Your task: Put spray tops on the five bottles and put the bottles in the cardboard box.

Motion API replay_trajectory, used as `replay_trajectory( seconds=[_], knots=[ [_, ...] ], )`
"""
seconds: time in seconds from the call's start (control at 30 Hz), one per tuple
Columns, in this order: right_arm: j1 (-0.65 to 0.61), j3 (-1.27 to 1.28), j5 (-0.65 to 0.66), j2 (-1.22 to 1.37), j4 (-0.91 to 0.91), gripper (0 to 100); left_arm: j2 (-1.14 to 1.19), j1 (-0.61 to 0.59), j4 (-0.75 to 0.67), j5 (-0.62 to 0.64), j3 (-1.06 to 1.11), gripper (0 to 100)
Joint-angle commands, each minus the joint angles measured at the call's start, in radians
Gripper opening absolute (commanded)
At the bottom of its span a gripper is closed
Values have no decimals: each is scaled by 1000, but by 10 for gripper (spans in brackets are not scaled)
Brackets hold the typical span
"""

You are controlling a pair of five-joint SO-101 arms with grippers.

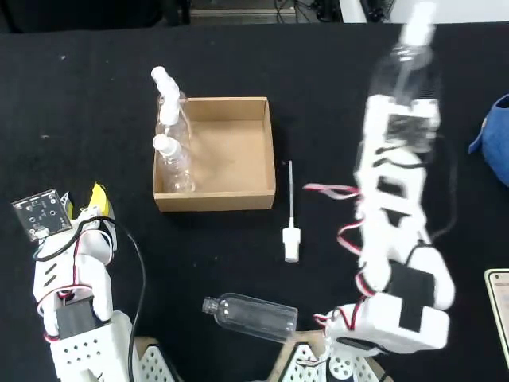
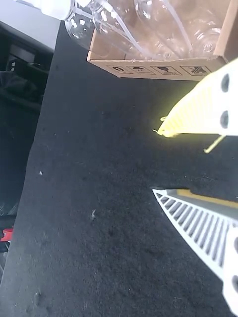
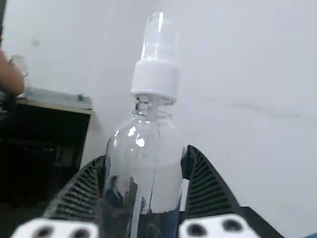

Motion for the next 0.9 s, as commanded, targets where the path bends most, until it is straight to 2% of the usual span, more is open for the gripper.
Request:
replay_trajectory(
  seconds=[0.0,0.23,0.33,0.57,0.73,0.87],
  knots=[
    [103,-156,-60,117,-29,10,-2,-4,-28,3,-4,30],
    [189,-380,-64,570,-308,10,-2,-4,-81,3,27,30],
    [213,-478,-64,720,-353,10,-2,-8,-81,3,27,30],
    [233,-601,-61,903,-428,10,-2,-4,-81,3,28,30],
    [226,-602,32,992,-519,10,-2,-4,-83,3,28,30],
    [229,-608,34,1069,-577,10,-2,-4,-83,3,30,30]
  ],
)
